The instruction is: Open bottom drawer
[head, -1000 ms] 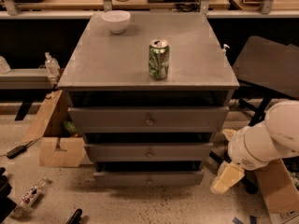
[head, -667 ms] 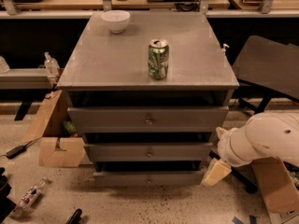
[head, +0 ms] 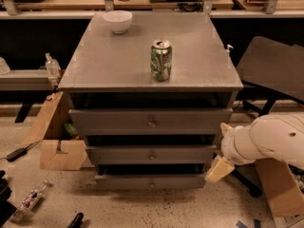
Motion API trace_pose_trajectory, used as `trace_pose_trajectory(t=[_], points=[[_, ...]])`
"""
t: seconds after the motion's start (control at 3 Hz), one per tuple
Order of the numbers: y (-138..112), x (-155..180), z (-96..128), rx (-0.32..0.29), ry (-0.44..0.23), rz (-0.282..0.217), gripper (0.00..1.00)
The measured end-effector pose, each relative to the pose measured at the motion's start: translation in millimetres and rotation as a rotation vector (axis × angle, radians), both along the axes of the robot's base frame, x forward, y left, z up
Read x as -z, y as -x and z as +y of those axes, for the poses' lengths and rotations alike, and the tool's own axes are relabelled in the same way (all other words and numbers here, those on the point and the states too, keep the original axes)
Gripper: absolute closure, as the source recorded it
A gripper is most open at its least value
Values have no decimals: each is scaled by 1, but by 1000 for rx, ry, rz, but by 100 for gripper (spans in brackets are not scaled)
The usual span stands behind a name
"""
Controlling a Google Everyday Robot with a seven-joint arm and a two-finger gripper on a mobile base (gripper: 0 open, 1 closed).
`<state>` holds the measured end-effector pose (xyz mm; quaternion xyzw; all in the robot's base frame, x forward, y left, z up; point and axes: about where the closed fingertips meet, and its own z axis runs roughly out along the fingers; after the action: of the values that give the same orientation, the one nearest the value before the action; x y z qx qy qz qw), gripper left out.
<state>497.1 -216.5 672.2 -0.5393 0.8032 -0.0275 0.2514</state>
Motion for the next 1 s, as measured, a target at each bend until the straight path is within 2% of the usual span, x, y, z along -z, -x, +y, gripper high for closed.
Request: trace_pose_trajectory(t=[0.33, 0.67, 1.0], points=[[6, 42, 8, -31, 1, 35, 0], [14, 110, 15, -80, 36, 68, 0], [16, 174, 19, -160, 88, 62, 0]])
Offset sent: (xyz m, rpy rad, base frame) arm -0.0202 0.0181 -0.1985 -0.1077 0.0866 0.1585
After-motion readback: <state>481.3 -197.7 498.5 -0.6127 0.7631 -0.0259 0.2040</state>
